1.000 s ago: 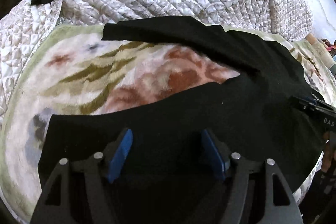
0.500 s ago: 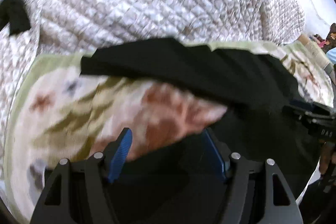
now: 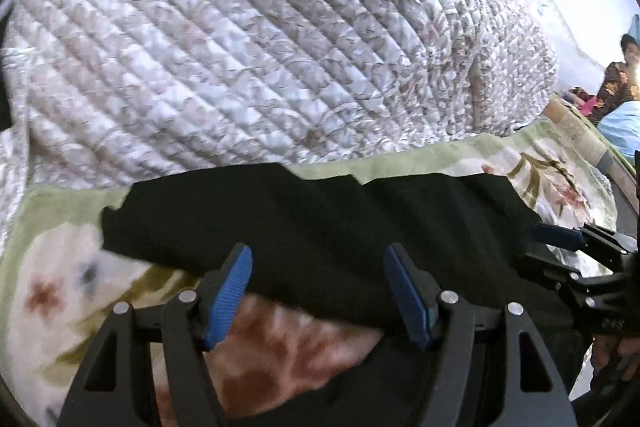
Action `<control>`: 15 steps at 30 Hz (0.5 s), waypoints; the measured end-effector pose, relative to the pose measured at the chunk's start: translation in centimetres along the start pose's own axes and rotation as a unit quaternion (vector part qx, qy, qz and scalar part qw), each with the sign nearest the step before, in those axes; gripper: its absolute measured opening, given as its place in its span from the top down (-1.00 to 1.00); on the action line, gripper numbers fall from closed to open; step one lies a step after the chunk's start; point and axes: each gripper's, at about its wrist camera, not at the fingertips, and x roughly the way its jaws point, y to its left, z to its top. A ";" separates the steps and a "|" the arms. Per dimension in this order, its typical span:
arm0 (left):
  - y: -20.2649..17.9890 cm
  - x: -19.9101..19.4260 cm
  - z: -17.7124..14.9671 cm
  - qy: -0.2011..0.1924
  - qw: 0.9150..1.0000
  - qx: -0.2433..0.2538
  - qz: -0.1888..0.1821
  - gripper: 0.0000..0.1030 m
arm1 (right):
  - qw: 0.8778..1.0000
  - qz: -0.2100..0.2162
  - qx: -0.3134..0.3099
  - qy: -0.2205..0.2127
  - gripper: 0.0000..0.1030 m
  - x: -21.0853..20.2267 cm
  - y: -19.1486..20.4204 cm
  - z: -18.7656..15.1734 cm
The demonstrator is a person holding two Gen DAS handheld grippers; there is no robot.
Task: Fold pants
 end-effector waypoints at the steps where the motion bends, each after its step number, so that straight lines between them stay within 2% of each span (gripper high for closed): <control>1: -0.2 0.5 0.2 -0.002 1.000 0.009 0.001 -0.39 | 1.000 0.002 -0.005 0.000 -0.24 0.1 -0.1 0.1; 5: 0.7 3.3 1.7 0.002 0.999 0.032 -0.001 -0.39 | 1.000 0.004 -0.021 0.014 -0.24 1.7 -1.3 1.2; 7: 1.9 5.1 2.7 0.002 0.999 0.038 0.014 -0.39 | 0.999 0.009 -0.031 0.023 -0.24 3.0 -2.4 2.3; 11: 4.8 9.3 4.3 0.022 0.998 0.032 0.043 -0.39 | 0.996 0.002 -0.082 0.042 -0.33 7.1 -4.5 4.9; 15: 6.2 12.4 5.5 0.039 0.998 0.023 0.042 -0.42 | 0.991 0.016 -0.107 0.075 -0.33 11.3 -6.1 6.7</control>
